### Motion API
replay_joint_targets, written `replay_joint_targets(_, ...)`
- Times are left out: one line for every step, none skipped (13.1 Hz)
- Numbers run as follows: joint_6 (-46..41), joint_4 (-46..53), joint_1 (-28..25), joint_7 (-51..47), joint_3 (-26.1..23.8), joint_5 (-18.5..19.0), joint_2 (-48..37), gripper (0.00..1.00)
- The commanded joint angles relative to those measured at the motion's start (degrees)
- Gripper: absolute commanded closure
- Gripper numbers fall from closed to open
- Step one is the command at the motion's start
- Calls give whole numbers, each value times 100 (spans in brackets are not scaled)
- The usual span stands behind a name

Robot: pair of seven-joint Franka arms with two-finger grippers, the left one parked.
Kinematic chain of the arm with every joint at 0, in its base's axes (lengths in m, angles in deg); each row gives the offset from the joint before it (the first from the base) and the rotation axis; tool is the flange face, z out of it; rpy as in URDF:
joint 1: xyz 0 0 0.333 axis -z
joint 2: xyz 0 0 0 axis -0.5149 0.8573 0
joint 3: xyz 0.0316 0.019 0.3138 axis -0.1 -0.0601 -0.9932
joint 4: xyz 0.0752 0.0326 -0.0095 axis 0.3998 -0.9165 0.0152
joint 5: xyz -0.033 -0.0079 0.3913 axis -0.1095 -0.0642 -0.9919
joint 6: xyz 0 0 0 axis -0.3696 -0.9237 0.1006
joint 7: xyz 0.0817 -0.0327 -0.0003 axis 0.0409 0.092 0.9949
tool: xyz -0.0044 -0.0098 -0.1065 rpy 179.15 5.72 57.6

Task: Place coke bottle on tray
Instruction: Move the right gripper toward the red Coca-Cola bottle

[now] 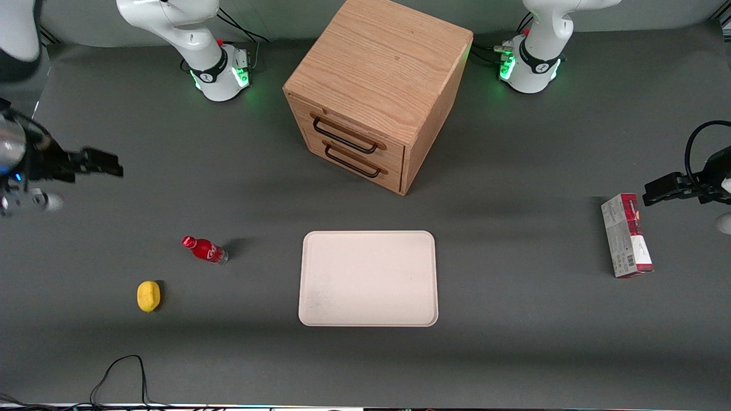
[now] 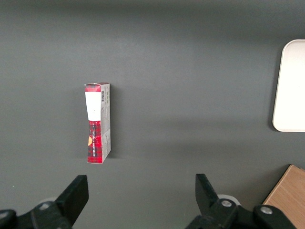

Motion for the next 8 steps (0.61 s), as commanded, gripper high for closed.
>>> replay_joint_targets(-322,1188,-22,-420,-154,-16,935,0)
replay_joint_targets(-304,1145,-22,-403,-145,-16,935,0)
replay_joint_targets(-304,1092,-22,-368,-154,-33,953,0)
replay_joint_targets(-225,987,-22,-376,-145,-33,1040,0)
replay_joint_targets(80,847,-22,-376,-154,-68,1058,0)
replay_joint_targets(440,532,-22,-367,-145,-86,1050,0)
replay_joint_targets(887,94,-22,-359,-154,-86,1024,0)
replay_joint_targets(1318,-319,-39,-350,-154,-86,989,0)
